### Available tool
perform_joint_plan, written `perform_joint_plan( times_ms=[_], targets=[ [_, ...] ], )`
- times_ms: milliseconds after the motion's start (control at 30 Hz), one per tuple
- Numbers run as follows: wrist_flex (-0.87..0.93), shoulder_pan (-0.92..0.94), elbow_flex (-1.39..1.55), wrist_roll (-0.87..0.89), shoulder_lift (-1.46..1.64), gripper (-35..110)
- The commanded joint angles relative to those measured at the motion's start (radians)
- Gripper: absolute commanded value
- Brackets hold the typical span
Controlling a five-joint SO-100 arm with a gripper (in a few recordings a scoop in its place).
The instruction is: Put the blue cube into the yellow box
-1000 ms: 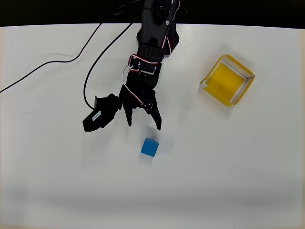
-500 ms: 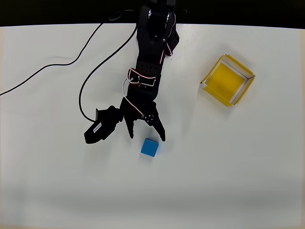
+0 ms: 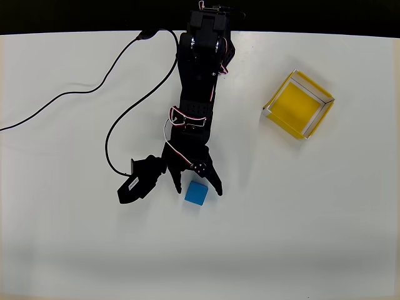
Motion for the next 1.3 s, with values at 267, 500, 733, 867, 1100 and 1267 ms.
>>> perform_joint_plan(
  times_ms=[267,500,733,867,1100,1267],
  targets=[
    [-0.041,0.003,-0.138,0.0,-0.043,42],
    [-0.04,0.006,-0.176,-0.023,-0.107,38],
    [-0.026,0.003,-0.178,-0.069,-0.112,30],
    [-0.006,0.008,-0.176,-0.1,-0.097,27],
    [0.031,0.021,-0.161,-0.16,-0.044,23],
    [0.029,0.026,-0.15,-0.183,-0.023,21]
  ],
)
